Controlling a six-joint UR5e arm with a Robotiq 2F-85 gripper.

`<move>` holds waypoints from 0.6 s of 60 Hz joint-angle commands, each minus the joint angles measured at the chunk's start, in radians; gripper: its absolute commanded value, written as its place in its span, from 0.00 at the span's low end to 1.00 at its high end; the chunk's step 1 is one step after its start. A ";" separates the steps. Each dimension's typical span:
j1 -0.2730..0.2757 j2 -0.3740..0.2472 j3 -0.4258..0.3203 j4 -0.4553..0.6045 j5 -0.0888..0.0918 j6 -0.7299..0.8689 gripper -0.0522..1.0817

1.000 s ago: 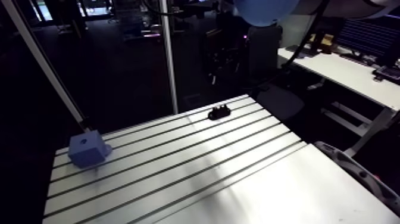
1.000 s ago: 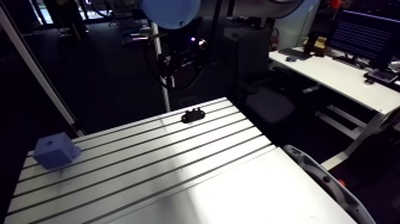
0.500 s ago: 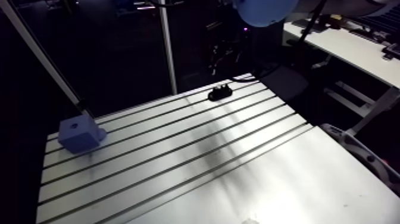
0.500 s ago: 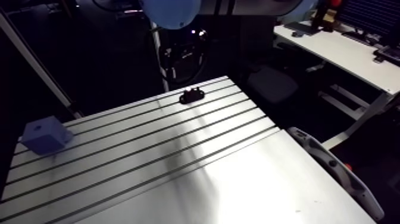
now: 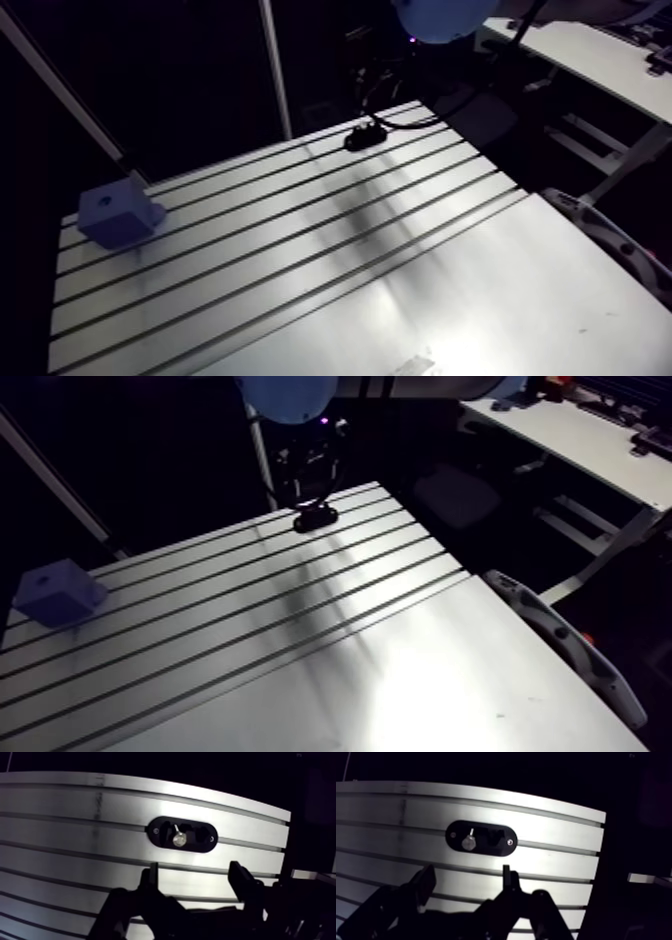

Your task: Pick up the M10 bolt and insert it into the hex recess until seated.

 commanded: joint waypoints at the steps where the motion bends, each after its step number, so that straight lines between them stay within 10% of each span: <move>1: -0.002 0.023 -0.013 -0.007 0.002 0.002 0.42; 36: 0.002 0.066 -0.035 -0.006 0.003 0.000 0.43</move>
